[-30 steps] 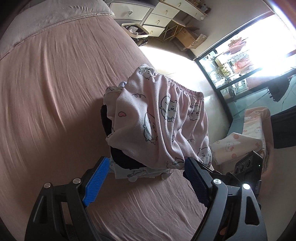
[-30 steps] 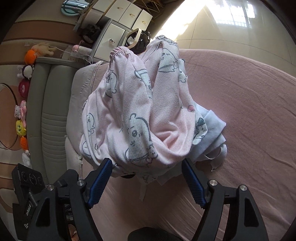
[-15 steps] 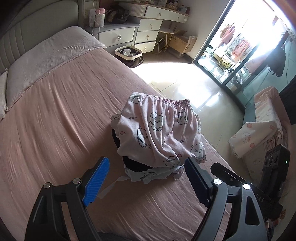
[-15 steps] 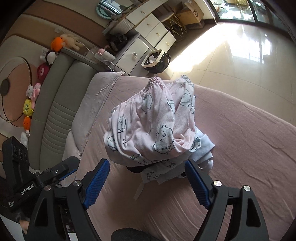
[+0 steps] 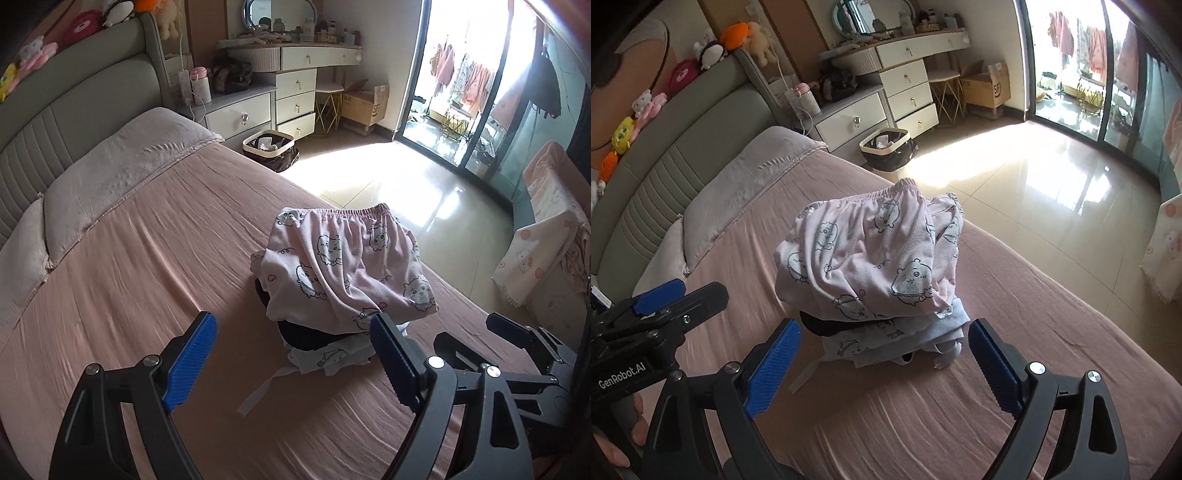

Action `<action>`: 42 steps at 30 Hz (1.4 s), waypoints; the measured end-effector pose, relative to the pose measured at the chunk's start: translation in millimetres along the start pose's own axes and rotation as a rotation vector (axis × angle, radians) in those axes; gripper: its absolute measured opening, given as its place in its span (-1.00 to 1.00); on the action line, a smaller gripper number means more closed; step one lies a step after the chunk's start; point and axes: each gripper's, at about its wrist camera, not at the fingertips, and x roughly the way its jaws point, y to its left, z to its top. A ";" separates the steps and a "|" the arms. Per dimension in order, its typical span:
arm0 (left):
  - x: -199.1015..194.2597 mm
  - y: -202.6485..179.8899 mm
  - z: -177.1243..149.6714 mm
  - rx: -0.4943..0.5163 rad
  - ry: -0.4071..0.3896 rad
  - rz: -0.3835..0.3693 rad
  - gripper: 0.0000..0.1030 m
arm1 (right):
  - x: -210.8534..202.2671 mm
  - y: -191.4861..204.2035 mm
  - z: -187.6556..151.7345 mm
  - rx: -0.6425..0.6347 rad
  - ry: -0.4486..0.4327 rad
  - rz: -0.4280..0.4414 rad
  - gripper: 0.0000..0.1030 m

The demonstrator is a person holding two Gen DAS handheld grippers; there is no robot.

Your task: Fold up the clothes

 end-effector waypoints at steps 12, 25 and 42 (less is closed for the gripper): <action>34.4 -14.1 -2.4 0.104 0.003 0.092 0.65 | 8.0 4.9 -12.3 -0.060 0.002 -0.179 1.00; 51.5 -0.3 -22.9 0.060 0.055 0.184 0.65 | -0.2 25.0 -14.0 -0.110 -0.034 -0.180 1.00; 36.2 -3.7 -29.9 0.081 0.049 0.215 0.65 | -14.9 26.9 -15.3 -0.131 -0.051 -0.183 1.00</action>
